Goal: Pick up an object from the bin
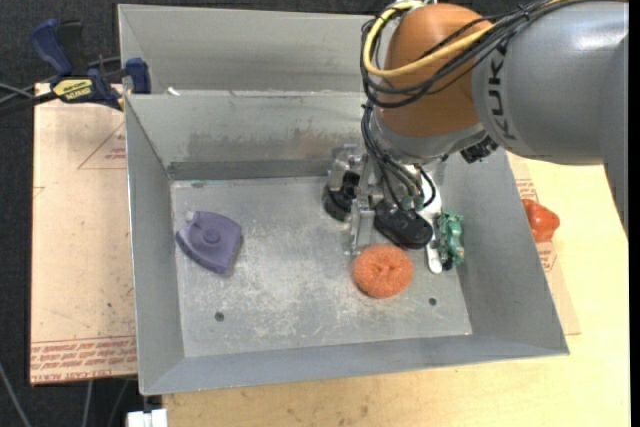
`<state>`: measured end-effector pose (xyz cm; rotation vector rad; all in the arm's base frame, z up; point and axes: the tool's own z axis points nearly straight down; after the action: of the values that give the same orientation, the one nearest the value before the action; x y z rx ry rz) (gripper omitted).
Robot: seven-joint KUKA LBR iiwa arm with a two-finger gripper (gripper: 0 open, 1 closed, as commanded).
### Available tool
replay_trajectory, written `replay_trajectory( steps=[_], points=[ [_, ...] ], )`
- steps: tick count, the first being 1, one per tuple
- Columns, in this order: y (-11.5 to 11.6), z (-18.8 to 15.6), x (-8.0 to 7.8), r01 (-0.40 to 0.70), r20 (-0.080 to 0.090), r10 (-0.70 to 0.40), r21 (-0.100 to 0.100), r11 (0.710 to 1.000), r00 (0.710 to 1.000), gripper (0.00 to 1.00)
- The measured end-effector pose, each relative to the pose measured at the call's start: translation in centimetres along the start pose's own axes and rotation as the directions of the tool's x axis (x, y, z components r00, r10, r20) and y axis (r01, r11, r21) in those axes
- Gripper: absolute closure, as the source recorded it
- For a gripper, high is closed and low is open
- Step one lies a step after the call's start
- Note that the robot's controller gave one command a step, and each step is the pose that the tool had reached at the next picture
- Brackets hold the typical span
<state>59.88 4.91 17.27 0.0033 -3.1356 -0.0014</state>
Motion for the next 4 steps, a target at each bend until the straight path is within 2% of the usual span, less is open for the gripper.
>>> replay_trajectory(
  steps=[1, 2, 3, 4],
  points=[
    [0.0, -0.5, -0.2, -0.001, 0.007, 0.001, 0.0, 1.0, 1.0, 0.0],
    [-0.8, 1.1, -0.2, 0.081, 0.014, -0.081, -0.001, 0.997, 0.997, 0.0],
    [-3.9, 4.0, 1.7, 0.203, 0.007, -0.203, 0.0, 0.979, 0.979, 0.0],
    [-5.6, 6.4, 1.2, 0.078, 0.014, -0.078, -0.001, 0.997, 0.997, 0.0]
  ],
)
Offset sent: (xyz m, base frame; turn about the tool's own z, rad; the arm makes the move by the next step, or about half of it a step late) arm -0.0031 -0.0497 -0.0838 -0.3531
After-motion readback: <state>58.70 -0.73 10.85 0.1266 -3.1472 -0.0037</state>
